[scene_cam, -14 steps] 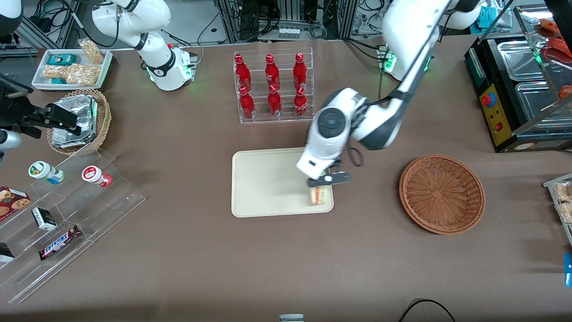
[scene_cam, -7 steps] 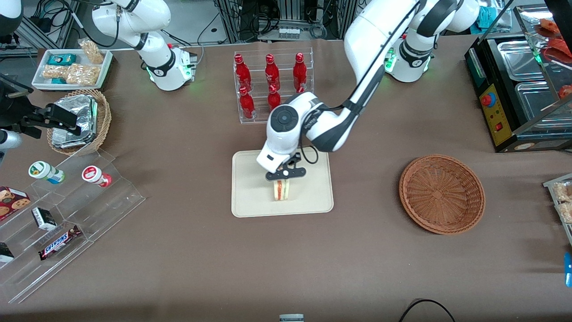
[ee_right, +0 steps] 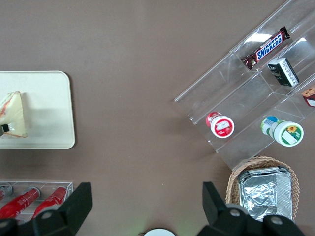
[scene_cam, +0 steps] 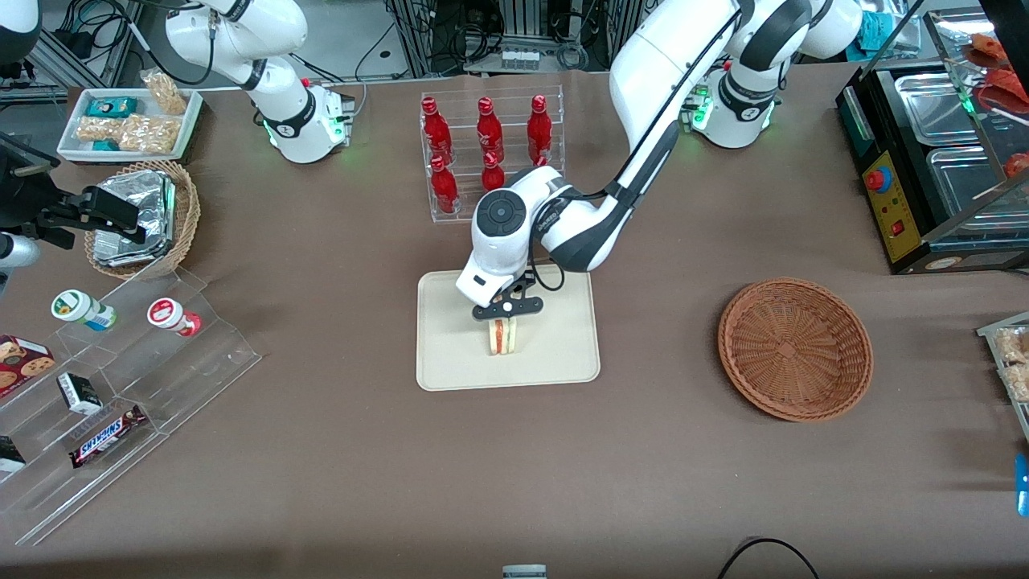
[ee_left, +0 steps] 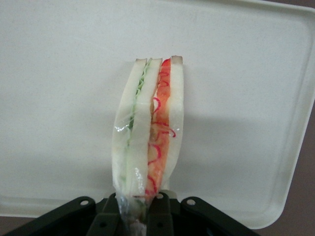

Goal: Place sandwich from basket to tray
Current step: 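Lower the sandwich onto the tray and open the left gripper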

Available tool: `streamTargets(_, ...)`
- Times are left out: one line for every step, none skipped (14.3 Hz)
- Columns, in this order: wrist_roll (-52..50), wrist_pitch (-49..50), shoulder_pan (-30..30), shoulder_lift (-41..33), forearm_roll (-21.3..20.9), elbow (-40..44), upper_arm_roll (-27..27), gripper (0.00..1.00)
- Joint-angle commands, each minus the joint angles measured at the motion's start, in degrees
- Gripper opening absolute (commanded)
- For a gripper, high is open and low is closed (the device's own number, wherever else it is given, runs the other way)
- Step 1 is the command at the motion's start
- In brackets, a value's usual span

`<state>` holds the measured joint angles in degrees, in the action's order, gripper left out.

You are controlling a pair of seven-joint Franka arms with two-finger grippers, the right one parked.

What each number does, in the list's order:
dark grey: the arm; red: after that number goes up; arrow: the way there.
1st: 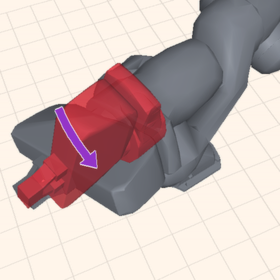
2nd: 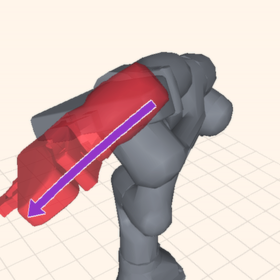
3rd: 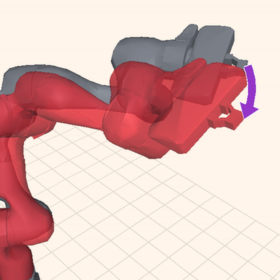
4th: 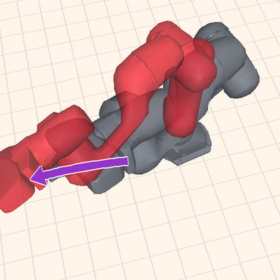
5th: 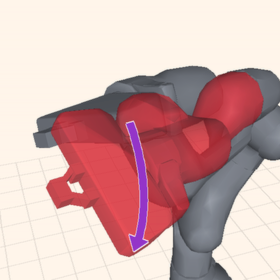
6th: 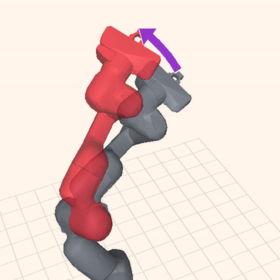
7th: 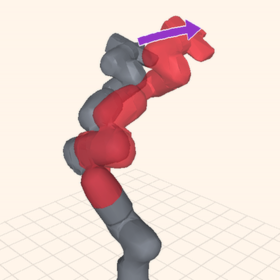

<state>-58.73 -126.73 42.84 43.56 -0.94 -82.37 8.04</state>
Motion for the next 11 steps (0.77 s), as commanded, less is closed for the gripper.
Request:
streamTargets(-2.09, 0.07, 1.11, 1.26, -0.47, 1.25, -0.83, 0.30)
streamTargets(-1.31, 0.07, 1.02, 1.00, -0.56, 1.33, -0.83, 0.77)
streamTargets(-2.35, 0.07, 0.93, 0.73, -0.04, 1.34, -0.83, 1.00)
streamTargets(-2.53, 0.25, 0.93, 0.21, -0.12, 1.68, -0.83, 1.00)
streamTargets(-2.45, 0.60, 0.76, -1.01, -0.12, 1.69, -0.92, 1.00)
streamTargets(-2.36, 1.04, 0.49, -2.68, -0.12, 1.69, -0.92, 1.00)
streamTargets(-2.10, 1.56, -0.03, -4.00, 0.05, 1.51, -1.01, 1.00)
streamTargets(-2.44, 3.57, -0.73, -5.93, 0.23, 1.25, -1.01, 1.00)
streamTargets(-1.92, 6.55, -1.44, -7.69, 0.23, 1.16, -1.10, 1.00)
streamTargets(-1.48, 10.23, -3.18, -9.79, -0.20, 0.99, -1.01, 1.00)
streamTargets(-1.39, 14.19, -4.42, -11.64, -0.12, 0.11, -1.01, 1.00)
